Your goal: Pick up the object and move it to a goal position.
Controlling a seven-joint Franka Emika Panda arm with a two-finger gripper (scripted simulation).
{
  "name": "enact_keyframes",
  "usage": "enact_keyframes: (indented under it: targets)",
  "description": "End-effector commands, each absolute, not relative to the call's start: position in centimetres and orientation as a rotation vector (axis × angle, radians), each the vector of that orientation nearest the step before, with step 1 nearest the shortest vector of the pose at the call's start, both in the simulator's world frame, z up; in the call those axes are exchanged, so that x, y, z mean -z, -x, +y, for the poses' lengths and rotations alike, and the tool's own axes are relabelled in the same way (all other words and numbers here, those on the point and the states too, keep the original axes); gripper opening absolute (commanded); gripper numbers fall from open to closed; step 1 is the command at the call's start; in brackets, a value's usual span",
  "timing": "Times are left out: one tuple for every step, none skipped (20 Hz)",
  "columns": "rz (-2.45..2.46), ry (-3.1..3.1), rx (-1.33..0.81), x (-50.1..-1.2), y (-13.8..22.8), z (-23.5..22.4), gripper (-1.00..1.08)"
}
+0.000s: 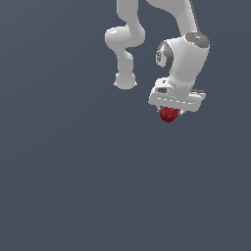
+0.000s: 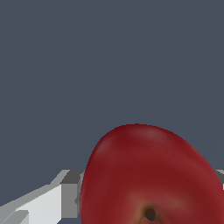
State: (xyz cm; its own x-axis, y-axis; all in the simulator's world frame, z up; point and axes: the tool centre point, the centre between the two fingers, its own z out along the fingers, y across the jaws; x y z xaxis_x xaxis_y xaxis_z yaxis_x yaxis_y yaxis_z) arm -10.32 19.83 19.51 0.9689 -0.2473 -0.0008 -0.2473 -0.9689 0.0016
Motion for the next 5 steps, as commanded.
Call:
enact_keyframes:
  targets:
    - [-0.393,-3.116,-0.001,-20.38,10.65,20.42,-1.0]
    - [-0.393,-3.116,-0.001,-20.56,10.73,20.58,-1.0]
    - [-0.393,-3.116,-0.001,-20.7,10.77,20.69,-1.0]
    - [-0.394,-3.116,0.0,-20.78,10.78,20.73,-1.0]
    - [-0.394,-3.116,0.0,-20.8,10.79,20.76,-1.0]
